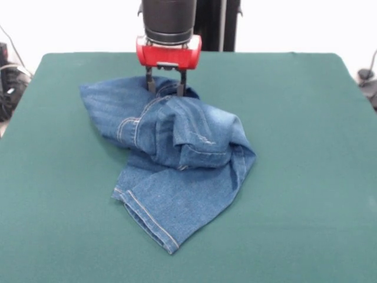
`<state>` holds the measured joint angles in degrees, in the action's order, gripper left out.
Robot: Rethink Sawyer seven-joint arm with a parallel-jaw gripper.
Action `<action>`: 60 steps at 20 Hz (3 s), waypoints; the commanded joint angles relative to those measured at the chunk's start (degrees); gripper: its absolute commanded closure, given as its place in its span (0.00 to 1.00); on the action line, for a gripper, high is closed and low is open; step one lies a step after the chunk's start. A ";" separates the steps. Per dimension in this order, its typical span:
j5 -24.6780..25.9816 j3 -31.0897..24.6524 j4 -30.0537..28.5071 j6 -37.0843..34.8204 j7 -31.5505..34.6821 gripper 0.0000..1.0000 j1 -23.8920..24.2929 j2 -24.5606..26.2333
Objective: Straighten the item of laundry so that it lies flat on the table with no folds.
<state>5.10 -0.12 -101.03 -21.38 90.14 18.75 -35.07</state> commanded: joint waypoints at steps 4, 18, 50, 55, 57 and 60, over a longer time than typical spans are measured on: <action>-0.32 -6.91 3.70 0.57 5.63 0.00 -2.84 1.19; -0.33 -7.39 2.20 2.31 6.02 0.00 -1.70 1.44; -2.41 -4.31 -7.45 -13.17 5.92 1.00 -2.90 -16.33; -2.29 -3.44 -6.95 -18.41 5.68 1.00 -3.72 -19.47; -2.22 -3.79 -6.89 -18.62 5.60 1.00 -3.53 -19.50; -2.23 -4.33 -6.63 -18.11 5.72 1.00 -3.32 -18.86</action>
<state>4.86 -1.20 -104.15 -33.99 90.14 16.67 -53.04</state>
